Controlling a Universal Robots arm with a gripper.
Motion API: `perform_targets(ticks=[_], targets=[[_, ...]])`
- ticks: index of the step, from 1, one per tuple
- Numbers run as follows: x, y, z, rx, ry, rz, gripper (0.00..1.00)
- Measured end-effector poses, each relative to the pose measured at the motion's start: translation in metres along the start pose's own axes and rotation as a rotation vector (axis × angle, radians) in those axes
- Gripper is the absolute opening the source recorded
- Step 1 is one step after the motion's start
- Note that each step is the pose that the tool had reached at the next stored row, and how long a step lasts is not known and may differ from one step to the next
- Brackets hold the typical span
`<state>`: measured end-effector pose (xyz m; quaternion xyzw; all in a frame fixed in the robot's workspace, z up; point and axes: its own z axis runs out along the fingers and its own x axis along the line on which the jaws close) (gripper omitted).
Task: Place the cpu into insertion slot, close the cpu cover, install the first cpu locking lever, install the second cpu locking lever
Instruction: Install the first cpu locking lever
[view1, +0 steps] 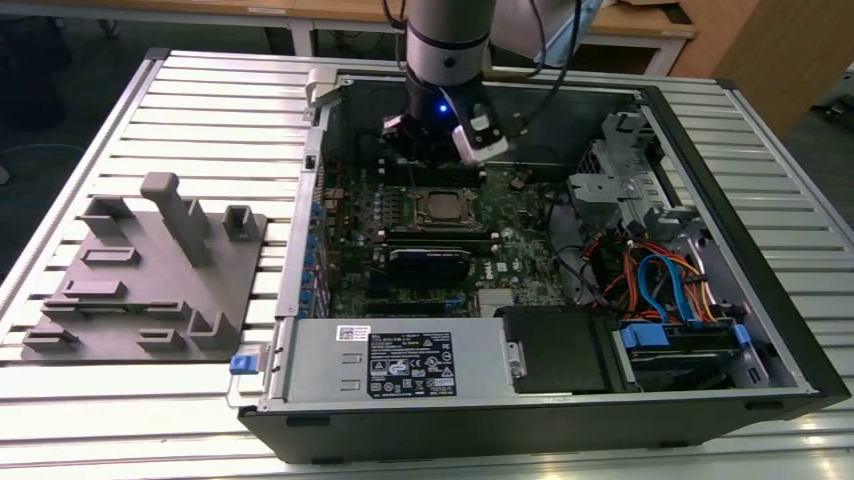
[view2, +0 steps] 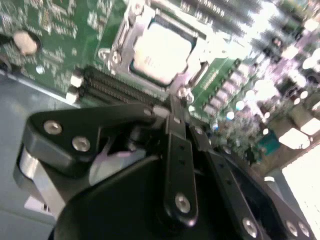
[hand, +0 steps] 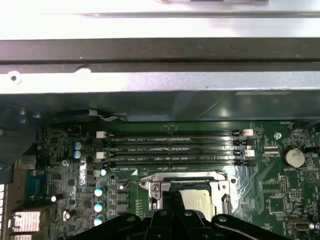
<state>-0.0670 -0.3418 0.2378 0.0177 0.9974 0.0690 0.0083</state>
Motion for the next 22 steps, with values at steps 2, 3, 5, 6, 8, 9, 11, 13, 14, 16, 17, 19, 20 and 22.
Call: perform_targets(ticks=[2, 3, 5, 6, 8, 9, 11, 13, 14, 16, 17, 19, 20, 22], targets=[[0.0003, 0.0003, -0.0016, 0.0091, -0.0003, 0.000, 0.10], [0.0004, 0.0006, -0.0023, 0.0171, -0.0006, 0.000, 0.10], [0.0007, 0.0010, -0.0040, 0.0324, -0.0010, -0.001, 0.10], [0.0007, 0.0013, -0.0048, 0.0400, -0.0013, -0.001, 0.10], [0.0009, 0.0021, -0.0052, 0.0463, -0.0016, -0.001, 0.10], [0.0014, 0.0026, -0.0051, 0.0473, -0.0016, -0.001, 0.10], [0.0043, 0.0032, -0.0051, 0.0476, -0.0016, 0.000, 0.10], [0.0085, 0.0035, -0.0051, 0.0476, -0.0017, 0.000, 0.10], [0.0102, 0.0035, -0.0051, 0.0475, -0.0017, 0.000, 0.10], [0.0133, 0.0034, -0.0052, 0.0476, -0.0018, 0.001, 0.10], [0.0142, 0.0034, -0.0051, 0.0475, -0.0019, 0.001, 0.10], [0.0143, 0.0034, -0.0052, 0.0475, -0.0018, 0.000, 0.10], [0.0143, 0.0034, -0.0052, 0.0476, -0.0017, 0.000, 0.10], [0.0153, 0.0033, -0.0052, 0.0476, -0.0018, 0.000, 0.10]])
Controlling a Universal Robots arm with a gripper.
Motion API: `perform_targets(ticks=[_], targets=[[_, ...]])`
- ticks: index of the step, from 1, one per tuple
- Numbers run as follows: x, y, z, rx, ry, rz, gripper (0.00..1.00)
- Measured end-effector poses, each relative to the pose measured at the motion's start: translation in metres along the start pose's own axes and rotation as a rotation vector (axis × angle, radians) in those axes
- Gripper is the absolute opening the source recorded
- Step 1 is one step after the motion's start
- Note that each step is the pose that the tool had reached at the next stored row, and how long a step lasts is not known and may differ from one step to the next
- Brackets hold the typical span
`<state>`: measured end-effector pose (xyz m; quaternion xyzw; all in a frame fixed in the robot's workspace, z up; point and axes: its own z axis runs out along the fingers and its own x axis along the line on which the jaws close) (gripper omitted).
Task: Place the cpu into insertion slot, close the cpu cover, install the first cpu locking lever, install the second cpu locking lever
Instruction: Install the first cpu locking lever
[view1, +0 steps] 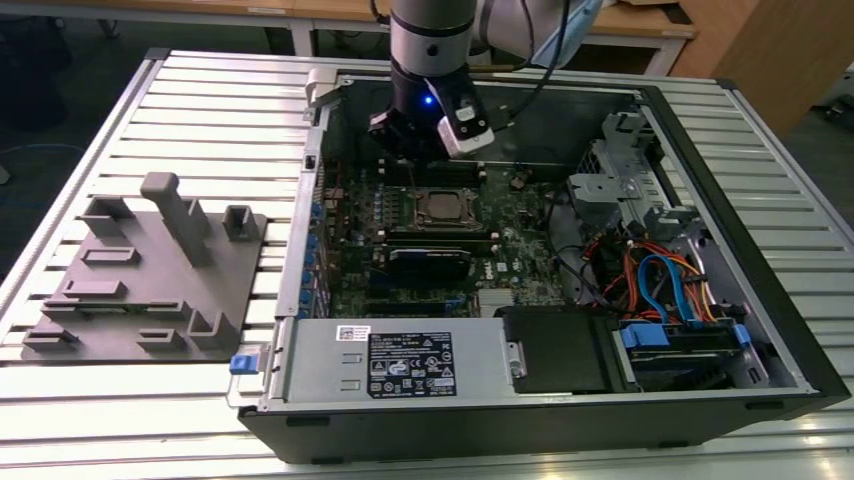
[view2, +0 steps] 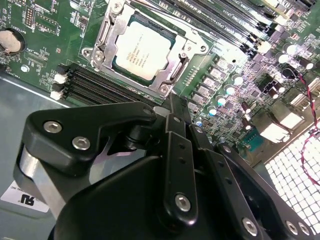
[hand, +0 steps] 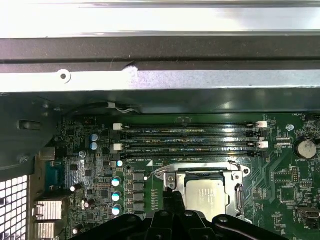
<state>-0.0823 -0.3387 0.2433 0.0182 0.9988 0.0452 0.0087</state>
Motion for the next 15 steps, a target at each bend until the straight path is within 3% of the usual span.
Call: perform_targets(ticks=[10, 15], targets=[[0.0011, -0.0001, 0.0000, -0.0001, 0.0000, 0.000, 0.10], [0.0083, -0.0003, 0.0000, 0.0000, 0.0000, 0.000, 0.10]])
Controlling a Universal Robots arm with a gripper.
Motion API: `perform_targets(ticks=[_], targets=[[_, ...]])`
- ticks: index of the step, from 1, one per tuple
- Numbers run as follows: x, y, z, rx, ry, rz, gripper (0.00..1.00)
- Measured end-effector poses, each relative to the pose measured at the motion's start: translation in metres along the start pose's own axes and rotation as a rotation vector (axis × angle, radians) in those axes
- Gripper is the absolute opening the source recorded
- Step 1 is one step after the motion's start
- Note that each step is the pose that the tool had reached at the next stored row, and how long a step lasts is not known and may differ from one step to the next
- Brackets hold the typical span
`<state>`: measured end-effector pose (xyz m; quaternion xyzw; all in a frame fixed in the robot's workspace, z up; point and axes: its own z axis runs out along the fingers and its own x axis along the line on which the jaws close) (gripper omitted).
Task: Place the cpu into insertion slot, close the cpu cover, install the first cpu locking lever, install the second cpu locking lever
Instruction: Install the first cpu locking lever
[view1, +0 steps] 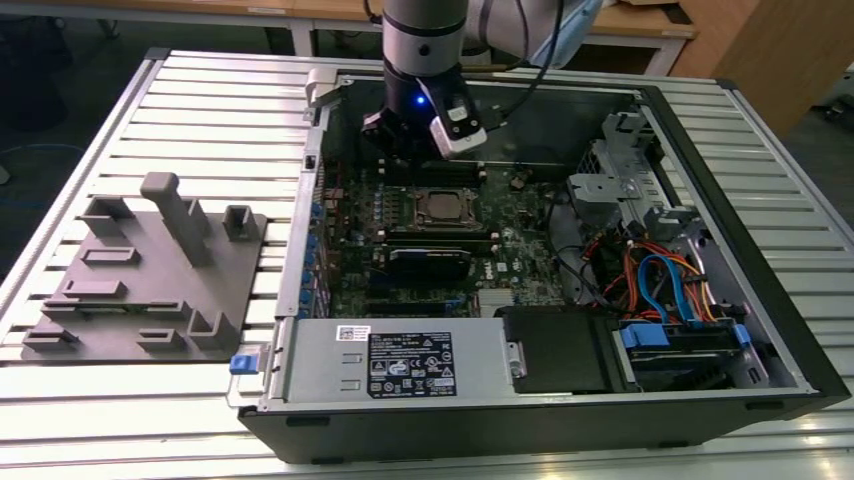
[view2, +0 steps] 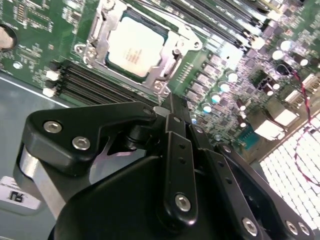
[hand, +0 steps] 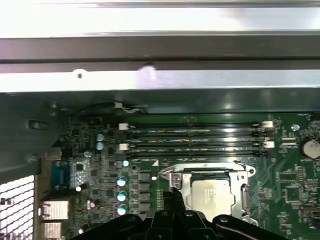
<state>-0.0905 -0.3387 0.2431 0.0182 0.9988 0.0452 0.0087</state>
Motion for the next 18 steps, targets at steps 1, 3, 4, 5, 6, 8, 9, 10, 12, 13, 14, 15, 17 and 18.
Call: perform_targets(ticks=[1, 3, 4, 5, 6, 8, 9, 10, 12, 13, 14, 15, 17, 18], targets=[[0.0024, -0.0001, -0.0001, 0.0000, 0.0000, 0.000, 0.10], [0.0070, -0.0002, -0.0001, 0.0000, 0.0000, 0.000, 0.10], [0.0094, -0.0003, -0.0002, 0.0000, 0.0000, 0.000, 0.10], [0.0115, -0.0004, -0.0002, -0.0001, -0.0001, 0.000, 0.10], [0.0125, -0.0004, -0.0005, 0.0001, 0.0000, 0.000, 0.10], [0.0138, -0.0001, -0.0020, 0.0001, 0.0001, 0.000, 0.10], [0.0144, 0.0000, -0.0029, 0.0000, 0.0000, 0.000, 0.10], [0.0149, 0.0004, -0.0037, -0.0001, 0.0000, 0.000, 0.10], [0.0157, 0.0017, -0.0044, -0.0002, -0.0002, 0.000, 0.10], [0.0162, 0.0024, -0.0048, -0.0001, -0.0001, 0.000, 0.10], [0.0164, 0.0032, -0.0050, -0.0001, 0.0000, 0.000, 0.10], [0.0167, 0.0042, -0.0050, -0.0001, -0.0001, 0.000, 0.10], [0.0173, 0.0066, -0.0051, -0.0001, 0.0000, 0.000, 0.10], [0.0177, 0.0078, -0.0050, -0.0001, 0.0000, 0.000, 0.10]])
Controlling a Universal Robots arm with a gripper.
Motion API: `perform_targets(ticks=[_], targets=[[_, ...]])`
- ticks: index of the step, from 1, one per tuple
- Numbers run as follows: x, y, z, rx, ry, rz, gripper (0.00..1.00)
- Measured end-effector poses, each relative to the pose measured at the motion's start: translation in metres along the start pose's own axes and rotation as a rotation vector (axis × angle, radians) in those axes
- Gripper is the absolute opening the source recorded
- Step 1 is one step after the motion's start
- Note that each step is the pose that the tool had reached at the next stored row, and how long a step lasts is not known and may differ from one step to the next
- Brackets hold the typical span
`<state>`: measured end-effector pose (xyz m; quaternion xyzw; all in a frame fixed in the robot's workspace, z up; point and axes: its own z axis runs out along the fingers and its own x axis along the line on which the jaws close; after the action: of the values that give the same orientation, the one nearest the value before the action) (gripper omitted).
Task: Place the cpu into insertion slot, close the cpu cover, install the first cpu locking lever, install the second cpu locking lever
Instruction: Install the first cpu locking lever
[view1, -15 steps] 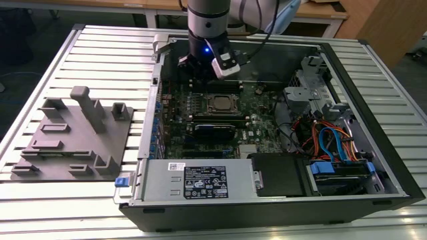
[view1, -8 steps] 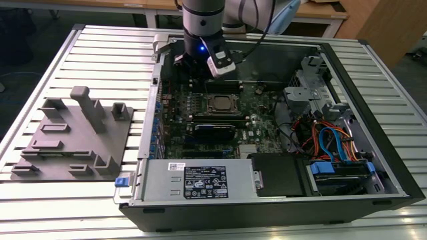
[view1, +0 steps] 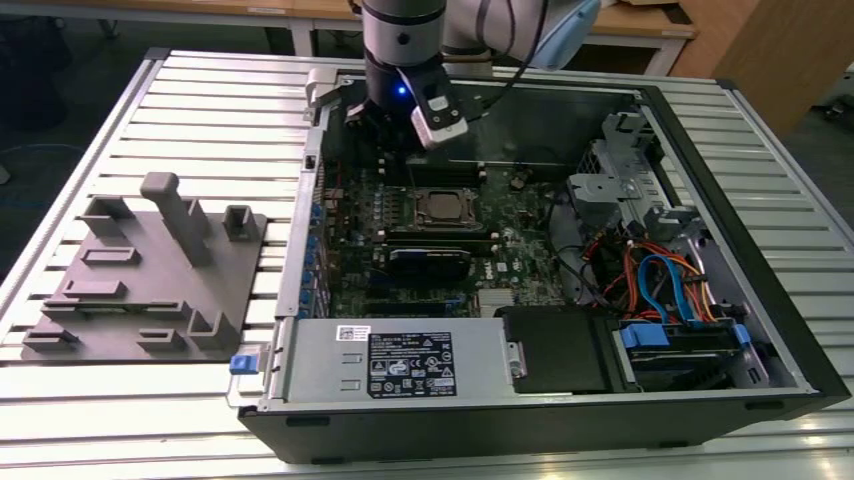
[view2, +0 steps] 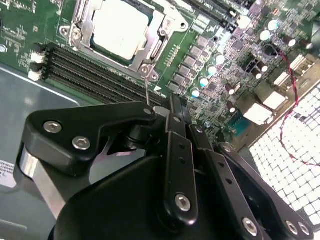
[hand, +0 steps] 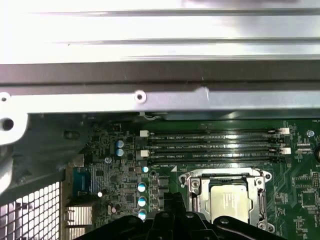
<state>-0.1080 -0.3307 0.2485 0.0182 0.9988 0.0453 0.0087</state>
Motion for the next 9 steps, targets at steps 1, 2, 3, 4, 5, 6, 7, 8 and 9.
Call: perform_targets(ticks=[1, 2, 3, 4, 5, 6, 7, 8, 9], targets=[[0.0003, 0.0010, 0.0001, 0.0001, 0.0000, 0.000, 0.10], [0.0007, 0.0019, 0.0001, 0.0000, 0.0000, 0.000, 0.10], [0.0012, 0.0027, 0.0000, 0.0000, 0.0000, 0.000, 0.10], [0.0018, 0.0034, -0.0001, 0.0000, 0.0000, 0.000, 0.10], [0.0022, 0.0043, -0.0004, 0.0000, 0.0000, 0.000, 0.10], [0.0027, 0.0052, -0.0006, 0.0000, 0.0000, 0.000, 0.10], [0.0030, 0.0063, -0.0009, 0.0001, 0.0000, 0.000, 0.10], [0.0032, 0.0076, -0.0012, 0.0000, 0.0000, 0.000, 0.10], [0.0032, 0.0090, -0.0017, 0.0001, 0.0001, 0.000, 0.10]])
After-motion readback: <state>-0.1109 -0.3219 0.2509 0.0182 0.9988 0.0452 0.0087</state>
